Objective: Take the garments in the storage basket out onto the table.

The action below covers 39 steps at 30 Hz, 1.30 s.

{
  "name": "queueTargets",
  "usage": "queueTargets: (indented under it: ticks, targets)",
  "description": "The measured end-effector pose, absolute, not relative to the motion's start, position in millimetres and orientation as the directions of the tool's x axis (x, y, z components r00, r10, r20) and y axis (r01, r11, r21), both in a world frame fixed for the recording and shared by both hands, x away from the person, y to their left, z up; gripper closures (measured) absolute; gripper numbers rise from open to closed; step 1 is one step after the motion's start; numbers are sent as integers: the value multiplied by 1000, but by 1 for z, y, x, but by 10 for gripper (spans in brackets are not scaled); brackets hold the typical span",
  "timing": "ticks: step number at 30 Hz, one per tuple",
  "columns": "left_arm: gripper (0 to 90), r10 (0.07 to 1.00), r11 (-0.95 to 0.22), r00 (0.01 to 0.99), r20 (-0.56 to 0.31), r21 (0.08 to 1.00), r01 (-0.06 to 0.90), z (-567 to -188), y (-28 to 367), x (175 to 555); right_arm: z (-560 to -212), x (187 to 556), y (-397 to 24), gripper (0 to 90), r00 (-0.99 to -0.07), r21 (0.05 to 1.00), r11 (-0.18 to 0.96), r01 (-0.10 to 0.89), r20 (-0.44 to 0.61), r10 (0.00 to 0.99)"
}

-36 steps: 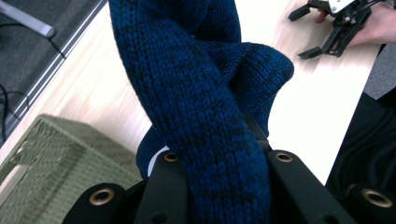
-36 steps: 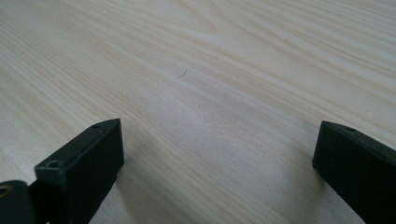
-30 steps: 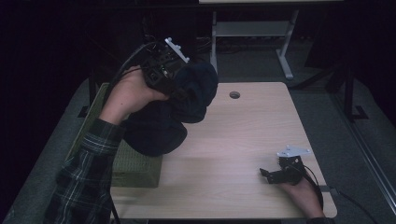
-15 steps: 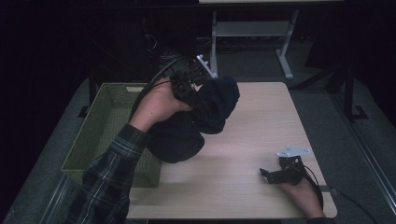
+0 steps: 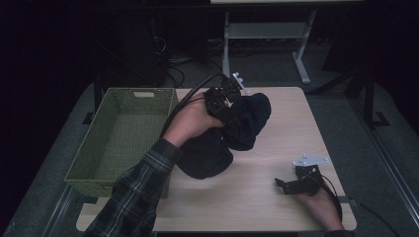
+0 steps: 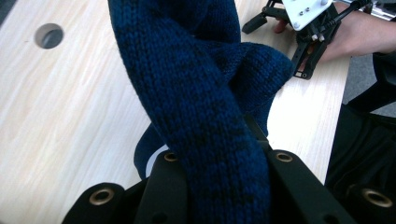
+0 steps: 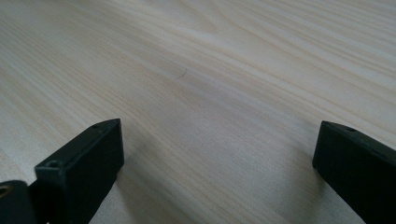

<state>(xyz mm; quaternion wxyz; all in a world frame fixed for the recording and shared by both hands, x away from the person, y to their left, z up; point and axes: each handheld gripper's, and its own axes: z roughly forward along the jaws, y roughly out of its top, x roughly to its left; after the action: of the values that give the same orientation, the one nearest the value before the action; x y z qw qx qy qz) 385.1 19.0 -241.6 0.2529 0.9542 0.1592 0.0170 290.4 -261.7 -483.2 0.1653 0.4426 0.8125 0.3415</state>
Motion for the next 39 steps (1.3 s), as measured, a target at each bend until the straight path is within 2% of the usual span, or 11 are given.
queueTargets:
  ticks: [28, 39]
  targets:
    - [768, 327, -825, 935, -136, 441, 352, -346, -15, 393, -483, 291, -262, 16, -554, 703, 376, 603, 30, 832]
    - [768, 323, -807, 927, -188, 457, 374, -378, -20, 398, -483, 291, -262, 16, -553, 702, 376, 605, 31, 833]
